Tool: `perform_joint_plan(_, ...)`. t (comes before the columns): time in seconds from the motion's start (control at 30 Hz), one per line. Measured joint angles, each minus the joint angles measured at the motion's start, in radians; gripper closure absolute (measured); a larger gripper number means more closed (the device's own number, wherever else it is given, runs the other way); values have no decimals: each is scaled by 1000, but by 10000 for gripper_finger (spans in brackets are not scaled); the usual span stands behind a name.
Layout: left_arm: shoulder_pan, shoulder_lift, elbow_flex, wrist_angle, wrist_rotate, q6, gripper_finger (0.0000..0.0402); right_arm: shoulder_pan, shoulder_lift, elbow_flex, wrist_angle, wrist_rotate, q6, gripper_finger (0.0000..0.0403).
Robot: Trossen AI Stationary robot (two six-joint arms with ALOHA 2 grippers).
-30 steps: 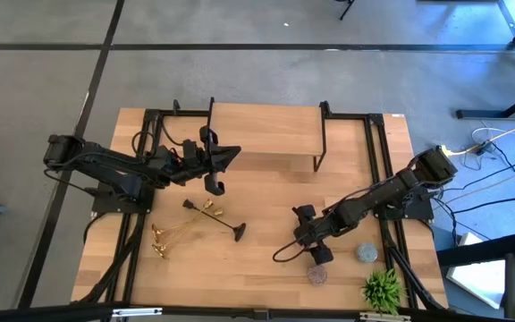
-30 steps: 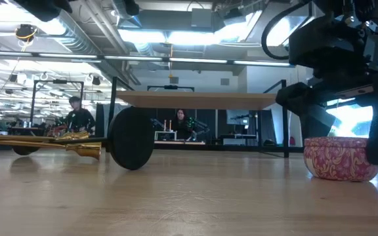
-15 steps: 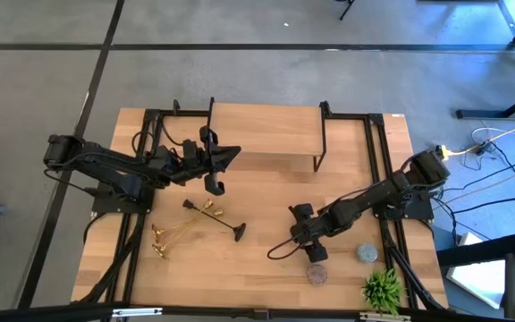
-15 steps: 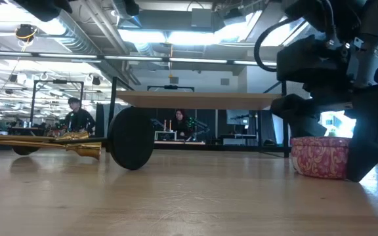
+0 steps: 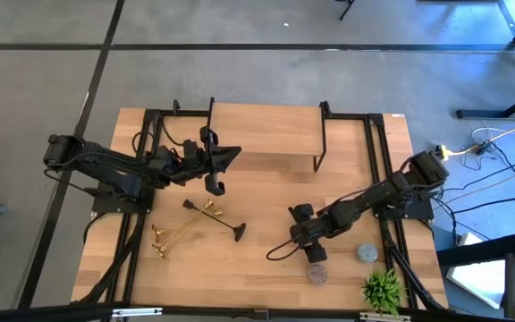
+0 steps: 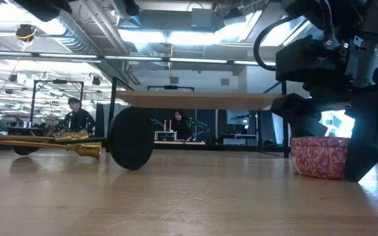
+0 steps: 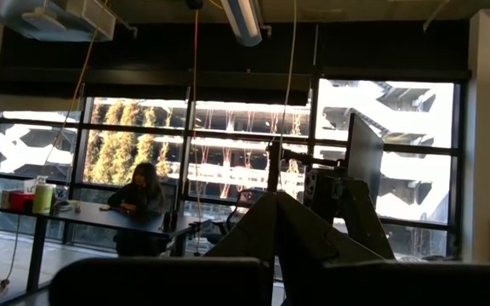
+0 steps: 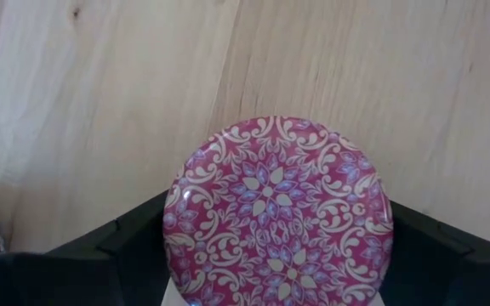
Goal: Pick & Place candle stick holders
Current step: Put the pink scented candle on the shelf
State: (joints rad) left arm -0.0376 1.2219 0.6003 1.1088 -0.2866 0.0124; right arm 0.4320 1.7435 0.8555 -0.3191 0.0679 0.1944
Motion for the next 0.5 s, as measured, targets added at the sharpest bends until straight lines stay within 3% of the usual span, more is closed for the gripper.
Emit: perform_joint_plan(0.5,0,0,0,-6,0,-2,398,0,-17,0,4,19,29,96)
